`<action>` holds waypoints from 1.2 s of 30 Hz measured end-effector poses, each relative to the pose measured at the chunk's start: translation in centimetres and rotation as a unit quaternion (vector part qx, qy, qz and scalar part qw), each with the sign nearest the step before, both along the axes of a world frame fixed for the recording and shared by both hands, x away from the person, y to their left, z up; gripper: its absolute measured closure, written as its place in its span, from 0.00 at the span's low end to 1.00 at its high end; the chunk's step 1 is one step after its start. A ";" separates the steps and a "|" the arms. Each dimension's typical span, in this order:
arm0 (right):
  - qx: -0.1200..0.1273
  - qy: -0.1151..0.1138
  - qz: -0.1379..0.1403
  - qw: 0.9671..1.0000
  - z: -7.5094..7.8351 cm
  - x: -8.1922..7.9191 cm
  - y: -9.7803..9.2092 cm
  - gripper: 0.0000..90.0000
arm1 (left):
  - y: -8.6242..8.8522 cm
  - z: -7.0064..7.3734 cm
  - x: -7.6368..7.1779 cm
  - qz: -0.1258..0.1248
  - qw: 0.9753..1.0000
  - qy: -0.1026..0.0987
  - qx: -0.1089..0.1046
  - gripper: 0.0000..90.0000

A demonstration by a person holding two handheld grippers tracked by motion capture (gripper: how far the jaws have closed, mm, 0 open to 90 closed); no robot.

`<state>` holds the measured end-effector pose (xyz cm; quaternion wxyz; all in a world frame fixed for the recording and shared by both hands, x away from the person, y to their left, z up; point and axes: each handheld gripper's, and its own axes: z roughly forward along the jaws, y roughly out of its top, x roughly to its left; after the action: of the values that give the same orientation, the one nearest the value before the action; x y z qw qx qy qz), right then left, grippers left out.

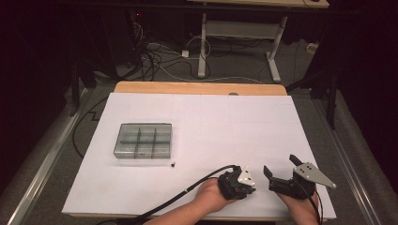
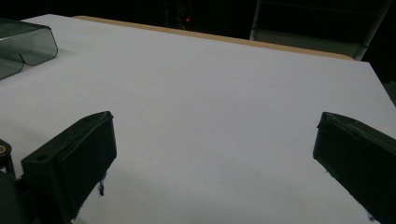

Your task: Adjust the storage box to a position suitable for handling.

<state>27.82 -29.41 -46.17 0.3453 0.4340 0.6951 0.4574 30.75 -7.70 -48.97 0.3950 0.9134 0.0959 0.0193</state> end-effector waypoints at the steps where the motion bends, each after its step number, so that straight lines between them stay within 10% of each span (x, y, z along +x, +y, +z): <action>1: 0.000 0.000 0.000 1.000 0.0 0.0 0.0 0.00 | 0.0 0.0 0.0 0.000 1.000 0.000 0.000 0.81; 6: -0.004 0.003 0.005 1.000 -0.2 0.1 0.3 0.00 | 0.2 0.2 -0.2 -0.001 1.000 0.017 0.002 0.52; 14: -0.006 0.000 0.006 1.000 -0.1 0.1 0.7 0.00 | 8.5 2.4 0.4 0.085 0.994 0.002 -0.061 0.53; 18: -0.008 -0.001 0.004 1.000 -0.1 0.0 0.8 0.00 | 14.6 2.7 1.1 0.152 0.986 -0.023 -0.071 0.65; 19: -0.009 -0.002 0.003 1.000 -0.1 0.0 0.9 0.00 | 17.7 2.4 1.6 0.195 0.978 -0.027 -0.072 0.66; 22: -0.011 -0.002 0.004 1.000 -0.1 0.0 1.0 0.00 | 20.4 1.6 2.1 0.228 0.972 -0.024 -0.054 0.68; 36: -0.011 -0.003 0.006 1.000 -0.1 -0.2 1.2 0.00 | 21.7 -1.0 2.2 0.261 0.965 -0.023 0.025 0.76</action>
<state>27.65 -28.19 -46.24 0.3497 0.4245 0.7018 0.4528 32.98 13.98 -49.96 0.3558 0.8655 0.3213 0.1454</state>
